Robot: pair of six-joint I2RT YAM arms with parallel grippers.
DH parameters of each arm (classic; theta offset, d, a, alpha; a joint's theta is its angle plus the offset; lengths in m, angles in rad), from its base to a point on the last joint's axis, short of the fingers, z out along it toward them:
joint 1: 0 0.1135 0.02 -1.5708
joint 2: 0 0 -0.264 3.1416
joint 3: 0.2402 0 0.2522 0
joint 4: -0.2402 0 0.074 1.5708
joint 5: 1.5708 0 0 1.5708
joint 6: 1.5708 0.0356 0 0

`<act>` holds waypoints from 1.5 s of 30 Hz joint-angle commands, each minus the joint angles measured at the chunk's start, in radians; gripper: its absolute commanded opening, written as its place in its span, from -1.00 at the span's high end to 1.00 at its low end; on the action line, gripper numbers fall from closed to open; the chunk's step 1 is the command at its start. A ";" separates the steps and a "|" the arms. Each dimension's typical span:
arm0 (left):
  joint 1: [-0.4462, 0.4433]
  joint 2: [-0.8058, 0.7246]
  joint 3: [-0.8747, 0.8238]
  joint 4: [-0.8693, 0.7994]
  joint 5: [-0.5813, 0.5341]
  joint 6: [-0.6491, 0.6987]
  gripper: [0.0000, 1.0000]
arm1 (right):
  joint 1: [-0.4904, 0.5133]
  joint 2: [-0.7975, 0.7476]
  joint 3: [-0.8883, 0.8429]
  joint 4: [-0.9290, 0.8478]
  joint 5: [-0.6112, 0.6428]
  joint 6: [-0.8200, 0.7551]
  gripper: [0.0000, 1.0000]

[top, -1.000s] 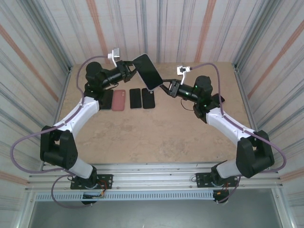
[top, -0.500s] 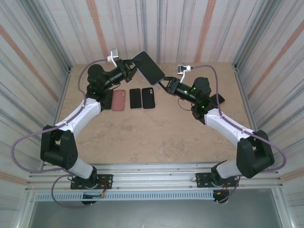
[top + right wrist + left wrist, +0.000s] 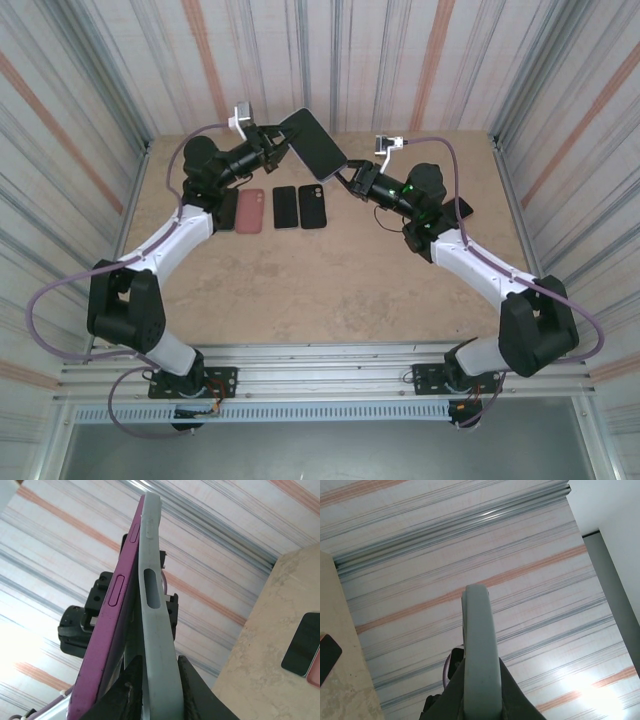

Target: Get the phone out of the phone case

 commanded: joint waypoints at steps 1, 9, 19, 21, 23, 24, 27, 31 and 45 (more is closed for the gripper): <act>0.000 0.015 0.036 0.027 0.054 0.010 1.00 | 0.014 -0.043 0.022 0.083 -0.016 0.050 0.63; 0.000 0.019 0.033 -0.055 0.034 0.037 0.78 | 0.018 -0.038 0.011 0.101 0.008 0.085 0.87; 0.000 0.042 0.020 -0.041 0.014 0.007 0.53 | 0.036 -0.027 -0.019 0.112 0.077 0.108 0.97; 0.000 0.045 0.023 -0.042 0.017 0.004 0.47 | 0.035 -0.027 -0.027 0.117 0.088 0.108 0.97; 0.000 0.044 0.023 -0.052 0.019 0.004 0.35 | 0.036 -0.025 -0.032 0.126 0.100 0.111 0.98; 0.002 0.043 0.022 -0.056 0.017 0.008 0.30 | 0.036 -0.023 -0.032 0.131 0.104 0.114 0.98; 0.002 0.039 0.020 -0.068 0.015 0.010 0.21 | 0.036 -0.017 -0.036 0.145 0.122 0.120 0.98; 0.005 0.030 0.032 -0.114 0.014 0.032 0.01 | 0.037 -0.004 -0.051 0.189 0.156 0.139 0.99; 0.003 -0.022 0.029 -0.239 -0.033 0.061 -0.27 | 0.048 0.070 -0.046 0.335 0.296 0.122 1.00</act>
